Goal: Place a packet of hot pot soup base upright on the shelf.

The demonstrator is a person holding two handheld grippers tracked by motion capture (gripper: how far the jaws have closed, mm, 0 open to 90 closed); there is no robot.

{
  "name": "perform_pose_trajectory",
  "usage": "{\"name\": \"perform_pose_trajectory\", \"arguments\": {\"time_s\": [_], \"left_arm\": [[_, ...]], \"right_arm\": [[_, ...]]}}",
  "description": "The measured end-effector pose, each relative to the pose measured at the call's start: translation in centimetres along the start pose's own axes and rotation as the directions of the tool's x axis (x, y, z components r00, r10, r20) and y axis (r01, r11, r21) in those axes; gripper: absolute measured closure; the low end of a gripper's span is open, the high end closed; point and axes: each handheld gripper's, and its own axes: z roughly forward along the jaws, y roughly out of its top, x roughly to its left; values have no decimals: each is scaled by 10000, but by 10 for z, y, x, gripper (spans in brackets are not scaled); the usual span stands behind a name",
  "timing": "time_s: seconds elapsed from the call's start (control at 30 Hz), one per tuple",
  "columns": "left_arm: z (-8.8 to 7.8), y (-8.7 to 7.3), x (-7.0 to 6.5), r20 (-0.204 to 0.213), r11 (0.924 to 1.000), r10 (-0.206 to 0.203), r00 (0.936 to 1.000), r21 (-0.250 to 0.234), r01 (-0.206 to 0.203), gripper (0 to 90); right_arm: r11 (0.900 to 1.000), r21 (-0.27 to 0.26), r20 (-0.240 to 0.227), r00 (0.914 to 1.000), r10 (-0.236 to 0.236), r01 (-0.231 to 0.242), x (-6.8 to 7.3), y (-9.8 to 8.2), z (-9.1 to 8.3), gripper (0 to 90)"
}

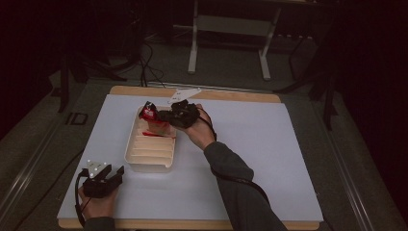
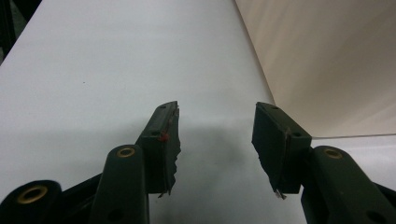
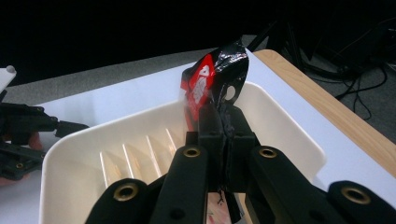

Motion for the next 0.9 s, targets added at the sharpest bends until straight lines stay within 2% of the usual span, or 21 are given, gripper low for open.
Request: {"name": "perform_pose_trajectory", "arguments": {"time_s": [0.33,0.5,0.7,0.77,0.9], "left_arm": [[-1,0,0,-17,10000,-22,10000,-62,21,510],[-1,0,0,-2,9999,-64,10000,-79,64,510],[0,0,0,-15,10000,-54,10000,-69,53,510],[-1,0,0,-15,10000,-47,10000,-59,46,509],[0,0,0,-24,10000,-73,10000,-67,73,509]], "right_arm": [[9998,171,-125,9999,61,-59,7,-2,16,878],[9987,507,-98,9999,-102,107,11,-7,25,870],[9972,743,-75,10000,49,-43,9,-14,29,863],[9930,1178,-29,10000,39,-35,6,-19,32,849],[9939,1068,-55,9995,295,-288,3,-21,32,819]]}}
